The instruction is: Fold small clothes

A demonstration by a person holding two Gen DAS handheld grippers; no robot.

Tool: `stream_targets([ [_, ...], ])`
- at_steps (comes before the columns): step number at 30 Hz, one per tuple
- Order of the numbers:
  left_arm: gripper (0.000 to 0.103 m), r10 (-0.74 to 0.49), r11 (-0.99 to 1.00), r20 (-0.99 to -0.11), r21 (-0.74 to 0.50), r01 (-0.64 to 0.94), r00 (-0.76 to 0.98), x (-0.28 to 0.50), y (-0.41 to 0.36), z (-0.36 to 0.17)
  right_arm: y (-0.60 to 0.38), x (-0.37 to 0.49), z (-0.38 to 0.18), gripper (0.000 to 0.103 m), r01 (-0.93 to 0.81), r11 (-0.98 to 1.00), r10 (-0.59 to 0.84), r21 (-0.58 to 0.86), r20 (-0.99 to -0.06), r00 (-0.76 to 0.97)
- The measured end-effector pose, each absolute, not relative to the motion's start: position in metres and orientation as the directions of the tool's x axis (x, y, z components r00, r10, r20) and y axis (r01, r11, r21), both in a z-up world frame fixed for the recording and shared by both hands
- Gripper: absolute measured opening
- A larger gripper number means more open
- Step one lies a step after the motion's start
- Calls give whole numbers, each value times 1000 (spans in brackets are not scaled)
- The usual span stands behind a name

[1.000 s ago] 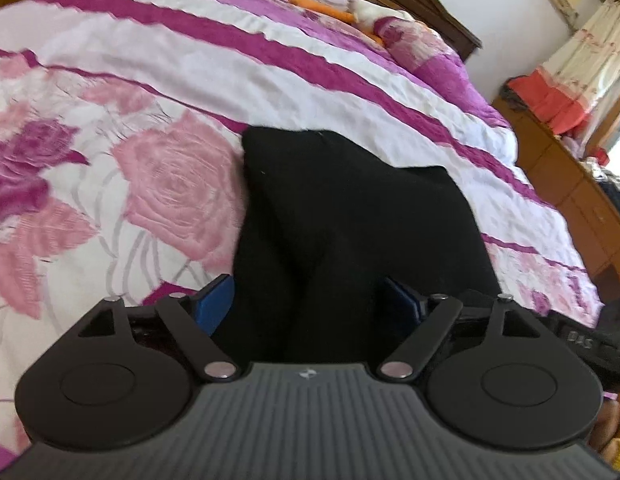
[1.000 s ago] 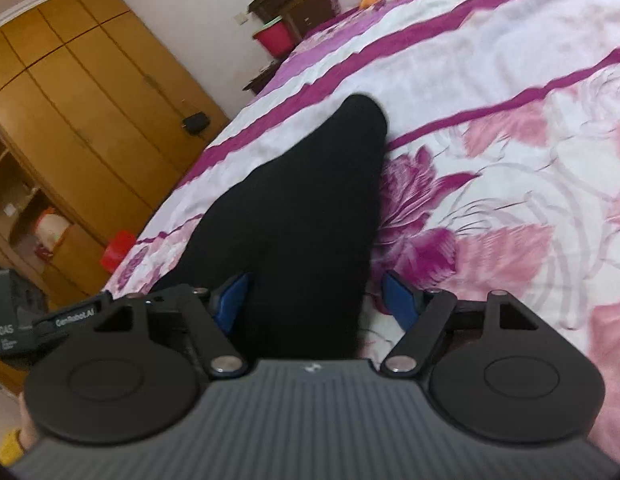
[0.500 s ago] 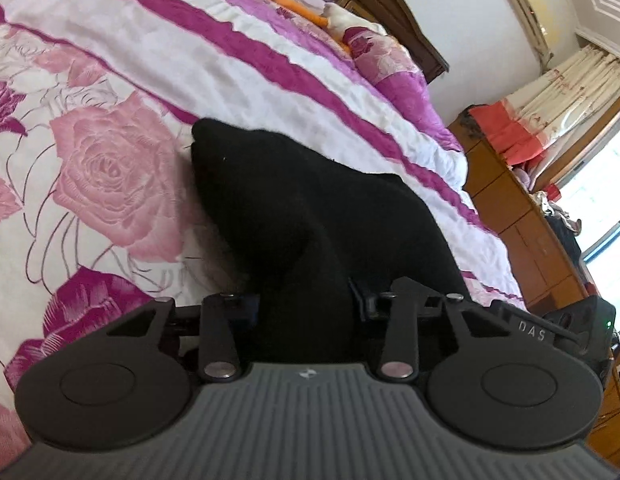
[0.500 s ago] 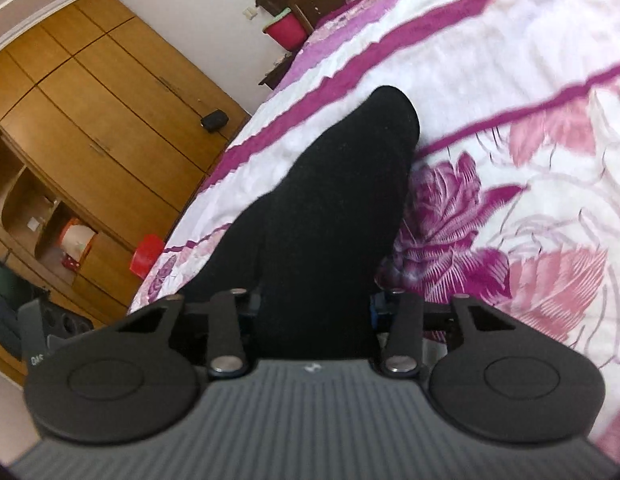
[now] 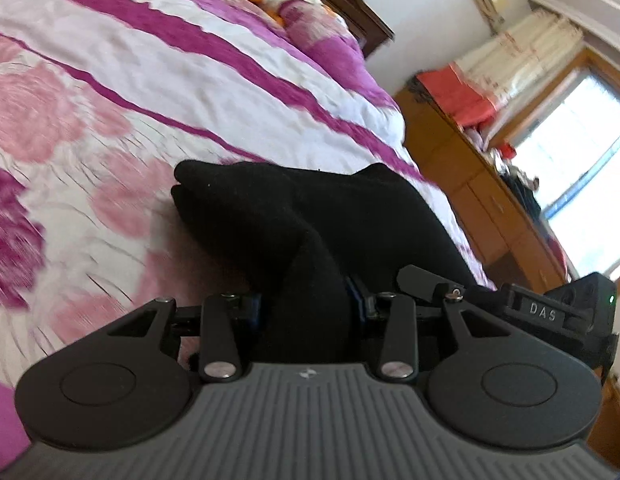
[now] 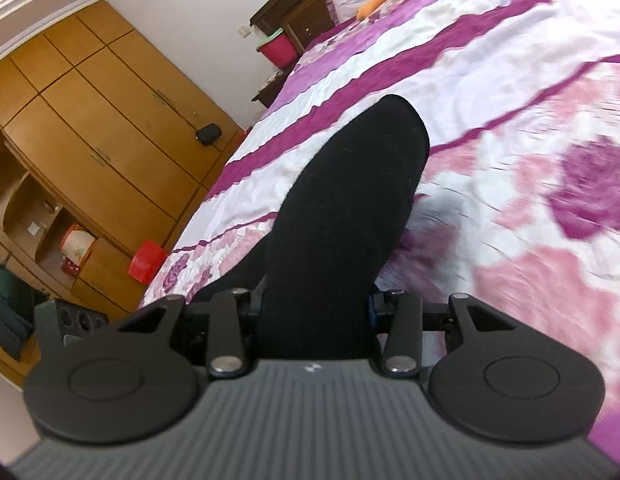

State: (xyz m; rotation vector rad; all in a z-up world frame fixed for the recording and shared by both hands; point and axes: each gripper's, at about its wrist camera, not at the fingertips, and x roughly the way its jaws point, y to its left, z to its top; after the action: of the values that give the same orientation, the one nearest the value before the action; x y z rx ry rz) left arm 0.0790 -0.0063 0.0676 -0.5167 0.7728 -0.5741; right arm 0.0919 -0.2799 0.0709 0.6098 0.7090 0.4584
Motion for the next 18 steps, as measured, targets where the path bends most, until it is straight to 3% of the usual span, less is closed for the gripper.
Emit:
stream_targets([
  [5,46,-586,806,-569,-482,344,577,60,-45,52,-300,69,49,45,-137,774,525,618,-505,685],
  [8,51,-521,853,-617,-385,352,590,53,-56,39,-303,66,19,48,-84,793,491,603,-552,673],
  [10,58,-497,868,-626,-361,343,600,45,-53,35,-303,63,7,51,-79,788,492,611,-547,677],
  [18,62,-446,895,-628,-316,315,638,30,-39,43,-298,47,12,56,-108,821,462,561,-541,703],
])
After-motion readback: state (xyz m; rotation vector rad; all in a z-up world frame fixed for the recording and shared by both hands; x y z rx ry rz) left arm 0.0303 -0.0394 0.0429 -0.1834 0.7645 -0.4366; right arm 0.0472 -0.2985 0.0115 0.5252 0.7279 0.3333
